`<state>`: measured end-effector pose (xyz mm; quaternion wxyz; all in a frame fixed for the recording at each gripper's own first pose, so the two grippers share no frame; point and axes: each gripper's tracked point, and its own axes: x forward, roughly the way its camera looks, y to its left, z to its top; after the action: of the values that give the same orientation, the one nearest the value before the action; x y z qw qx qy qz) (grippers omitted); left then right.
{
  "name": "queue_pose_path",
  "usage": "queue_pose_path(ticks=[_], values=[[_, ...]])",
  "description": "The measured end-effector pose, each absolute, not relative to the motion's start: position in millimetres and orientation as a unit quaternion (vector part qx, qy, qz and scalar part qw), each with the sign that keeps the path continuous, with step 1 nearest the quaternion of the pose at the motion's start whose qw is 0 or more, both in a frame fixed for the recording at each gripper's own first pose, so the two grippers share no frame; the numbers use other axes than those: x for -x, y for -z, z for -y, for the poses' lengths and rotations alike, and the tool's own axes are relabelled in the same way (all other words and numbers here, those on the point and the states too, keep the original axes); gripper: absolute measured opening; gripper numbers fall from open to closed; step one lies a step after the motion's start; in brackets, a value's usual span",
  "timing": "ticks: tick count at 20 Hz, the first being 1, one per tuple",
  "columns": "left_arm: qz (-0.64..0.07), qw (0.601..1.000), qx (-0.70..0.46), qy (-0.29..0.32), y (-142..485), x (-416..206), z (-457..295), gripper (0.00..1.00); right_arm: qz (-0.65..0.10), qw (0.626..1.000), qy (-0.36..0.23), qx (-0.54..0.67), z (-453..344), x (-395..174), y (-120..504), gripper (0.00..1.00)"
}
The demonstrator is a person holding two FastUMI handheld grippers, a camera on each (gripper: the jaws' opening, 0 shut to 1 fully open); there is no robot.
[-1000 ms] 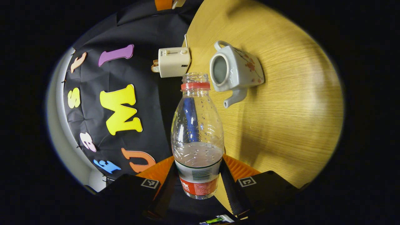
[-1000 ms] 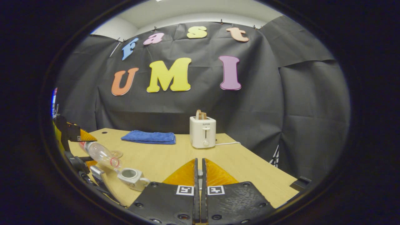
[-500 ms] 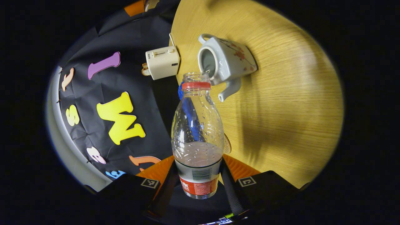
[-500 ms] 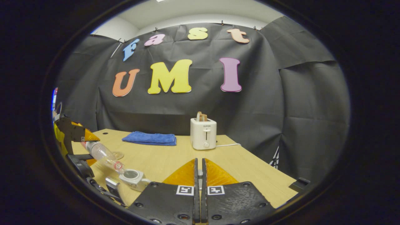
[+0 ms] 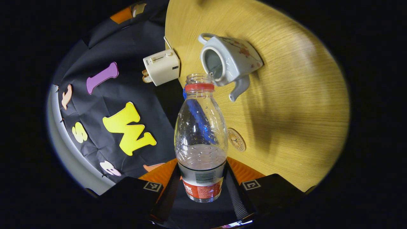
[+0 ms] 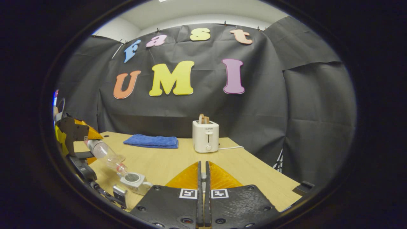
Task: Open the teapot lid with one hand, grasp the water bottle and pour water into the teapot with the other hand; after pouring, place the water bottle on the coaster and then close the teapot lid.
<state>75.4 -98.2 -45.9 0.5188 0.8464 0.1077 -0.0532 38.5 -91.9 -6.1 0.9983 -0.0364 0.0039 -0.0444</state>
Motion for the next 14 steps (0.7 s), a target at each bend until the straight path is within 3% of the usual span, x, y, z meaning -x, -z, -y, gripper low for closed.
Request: queue_pose_path(ticks=[14], values=[[-0.076,0.431,-0.898,0.048,28,-73,126,0.76,-0.003,0.998,0.049,0.035,95,-34,2,0.01]])
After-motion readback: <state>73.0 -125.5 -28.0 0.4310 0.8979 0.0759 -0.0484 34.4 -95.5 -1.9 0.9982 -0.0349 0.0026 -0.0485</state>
